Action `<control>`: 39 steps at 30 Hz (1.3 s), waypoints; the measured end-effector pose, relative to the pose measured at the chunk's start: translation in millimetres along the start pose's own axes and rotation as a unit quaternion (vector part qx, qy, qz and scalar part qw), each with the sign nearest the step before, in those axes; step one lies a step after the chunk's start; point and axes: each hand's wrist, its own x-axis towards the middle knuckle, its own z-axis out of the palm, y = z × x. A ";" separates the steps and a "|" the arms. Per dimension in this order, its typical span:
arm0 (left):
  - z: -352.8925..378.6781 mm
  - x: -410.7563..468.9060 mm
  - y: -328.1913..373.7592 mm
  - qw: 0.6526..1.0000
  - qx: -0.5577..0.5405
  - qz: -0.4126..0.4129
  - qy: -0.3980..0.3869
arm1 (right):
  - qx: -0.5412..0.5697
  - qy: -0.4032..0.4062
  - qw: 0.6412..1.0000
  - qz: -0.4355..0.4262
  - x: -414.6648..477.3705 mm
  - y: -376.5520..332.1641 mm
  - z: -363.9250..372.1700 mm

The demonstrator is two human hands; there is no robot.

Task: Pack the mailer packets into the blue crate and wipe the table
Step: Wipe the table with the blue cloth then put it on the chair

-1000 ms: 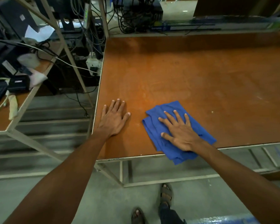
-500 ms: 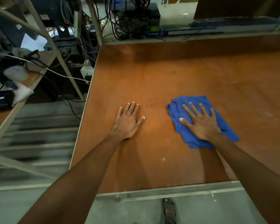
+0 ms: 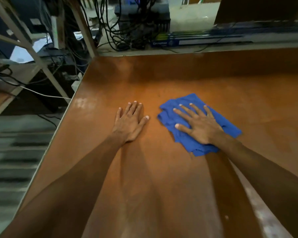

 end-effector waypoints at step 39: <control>14.1 -174.1 57.7 1.000 0.019 0.024 0.005 | -0.017 0.003 1.000 -0.001 -156.7 -2.6 1.6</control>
